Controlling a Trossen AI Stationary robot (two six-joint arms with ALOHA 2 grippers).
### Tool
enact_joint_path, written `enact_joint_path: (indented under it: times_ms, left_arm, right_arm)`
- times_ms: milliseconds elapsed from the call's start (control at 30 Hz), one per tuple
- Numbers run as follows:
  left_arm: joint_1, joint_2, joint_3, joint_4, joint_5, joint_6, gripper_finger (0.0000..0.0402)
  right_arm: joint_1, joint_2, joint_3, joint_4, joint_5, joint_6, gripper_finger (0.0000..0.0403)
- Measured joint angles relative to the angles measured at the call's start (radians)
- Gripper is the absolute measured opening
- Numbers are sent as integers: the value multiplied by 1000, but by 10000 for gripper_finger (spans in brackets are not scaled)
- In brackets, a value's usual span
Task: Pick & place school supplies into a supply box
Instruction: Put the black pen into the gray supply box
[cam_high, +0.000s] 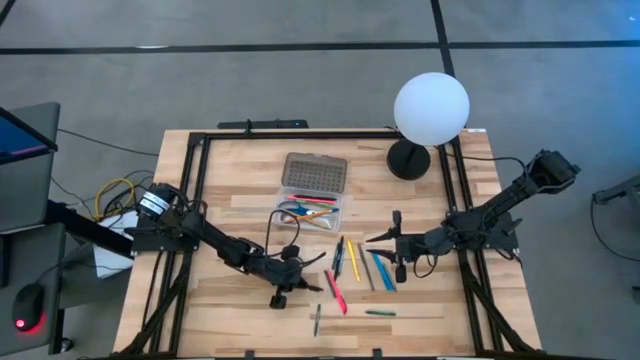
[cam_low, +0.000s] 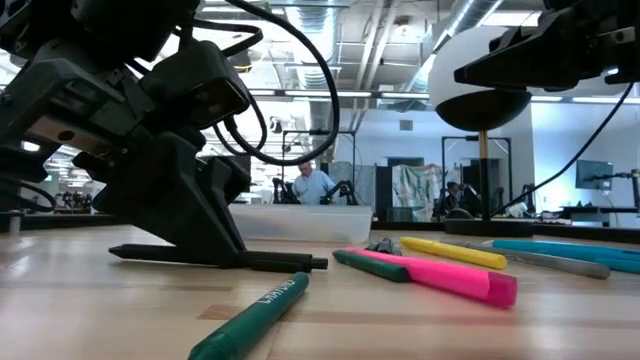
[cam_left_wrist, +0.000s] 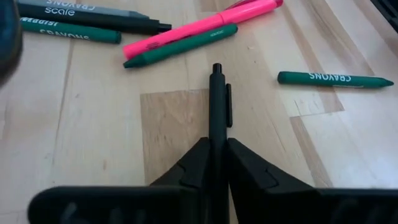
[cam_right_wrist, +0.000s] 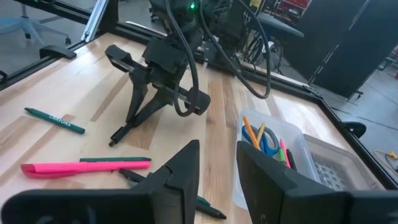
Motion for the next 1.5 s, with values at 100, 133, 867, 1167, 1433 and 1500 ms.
enact_joint_path:
  times_ms: [100,133,867,1167,1433,1500]
  left_arm:
    - [0,-2,1,-5,-2,14,30]
    - [0,-2,5,-11,-2,22,23]
    - [9,-105,209,-542,-215,167,21]
    - [43,-107,343,-696,-232,266,19]
    - [136,-109,442,-806,-306,391,21]
    - [180,-109,443,-799,-337,409,21]
  right_arm:
    - [0,0,0,-10,0,2,102]
    - [0,0,0,-14,0,8,102]
    - [0,1,1,-42,-1,35,102]
    - [0,1,1,-43,-2,35,102]
    - [0,1,1,-45,-2,35,102]
    - [0,1,1,-47,-2,39,102]
